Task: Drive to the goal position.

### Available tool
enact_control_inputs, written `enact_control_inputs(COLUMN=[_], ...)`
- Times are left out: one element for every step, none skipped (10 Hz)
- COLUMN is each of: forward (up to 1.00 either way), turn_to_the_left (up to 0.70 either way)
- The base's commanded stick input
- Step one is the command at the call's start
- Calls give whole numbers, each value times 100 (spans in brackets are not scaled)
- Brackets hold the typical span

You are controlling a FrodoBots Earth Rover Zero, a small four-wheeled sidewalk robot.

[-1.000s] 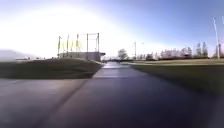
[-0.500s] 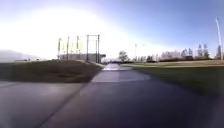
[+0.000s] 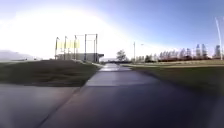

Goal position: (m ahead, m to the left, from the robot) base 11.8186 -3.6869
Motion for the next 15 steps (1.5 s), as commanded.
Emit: enact_control_inputs(forward=[100, 100, 100, 100, 100, 100, 100, 100, 100, 100, 100, 100, 100, 100, 100], turn_to_the_left=[0, 0, 0, 0, -2, -4, -7, -3, -2, -3, -9, -13, 0, 0, 0])
